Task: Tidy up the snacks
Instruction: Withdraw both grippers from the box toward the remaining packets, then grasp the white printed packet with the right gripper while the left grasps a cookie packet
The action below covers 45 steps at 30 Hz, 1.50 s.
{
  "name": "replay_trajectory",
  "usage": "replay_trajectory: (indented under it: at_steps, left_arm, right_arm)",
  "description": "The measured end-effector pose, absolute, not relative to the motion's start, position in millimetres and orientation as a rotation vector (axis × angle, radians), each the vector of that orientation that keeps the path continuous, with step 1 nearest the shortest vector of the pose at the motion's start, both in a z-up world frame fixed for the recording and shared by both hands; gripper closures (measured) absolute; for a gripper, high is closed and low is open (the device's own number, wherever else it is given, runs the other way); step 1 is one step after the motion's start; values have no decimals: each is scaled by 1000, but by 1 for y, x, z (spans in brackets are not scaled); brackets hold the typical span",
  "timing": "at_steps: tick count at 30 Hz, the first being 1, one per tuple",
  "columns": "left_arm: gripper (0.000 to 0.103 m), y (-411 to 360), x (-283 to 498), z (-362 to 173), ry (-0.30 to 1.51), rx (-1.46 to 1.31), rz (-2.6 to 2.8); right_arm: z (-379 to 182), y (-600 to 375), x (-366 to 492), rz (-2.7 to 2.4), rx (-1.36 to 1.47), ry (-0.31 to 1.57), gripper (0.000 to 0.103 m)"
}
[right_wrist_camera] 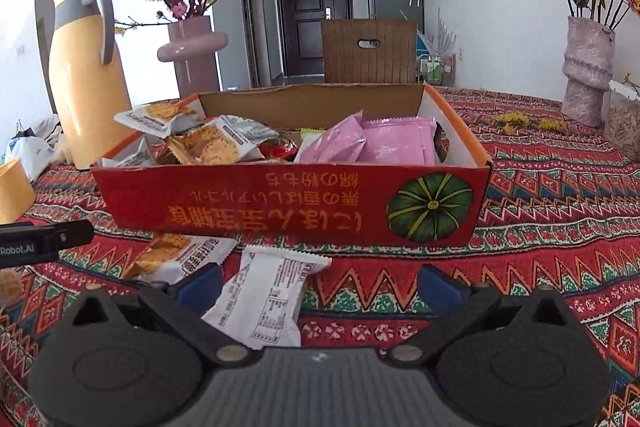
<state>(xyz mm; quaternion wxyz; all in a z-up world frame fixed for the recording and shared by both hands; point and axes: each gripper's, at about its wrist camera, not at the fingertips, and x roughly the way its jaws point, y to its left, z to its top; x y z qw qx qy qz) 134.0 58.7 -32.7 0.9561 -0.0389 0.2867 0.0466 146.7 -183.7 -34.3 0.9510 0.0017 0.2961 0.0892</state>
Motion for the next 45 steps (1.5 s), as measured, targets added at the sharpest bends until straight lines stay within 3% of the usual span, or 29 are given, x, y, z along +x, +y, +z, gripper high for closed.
replay_trajectory:
  at_steps: [8, 14, 17, 45]
  left_arm:
    - [0, 61, 132, -34, 579, -102, 78]
    - [0, 62, 133, -34, 584, -113, 72]
    - [0, 63, 134, -35, 586, -118, 73]
    - [0, 19, 148, -23, 671, -50, 38]
  right_arm:
    - [-41, -160, 166, 178, -62, 680, 2]
    - [-46, -152, 178, 179, -70, 708, 29]
    - [-44, -153, 175, 190, -71, 692, 56]
    - [-40, -248, 147, 30, 66, 490, 58]
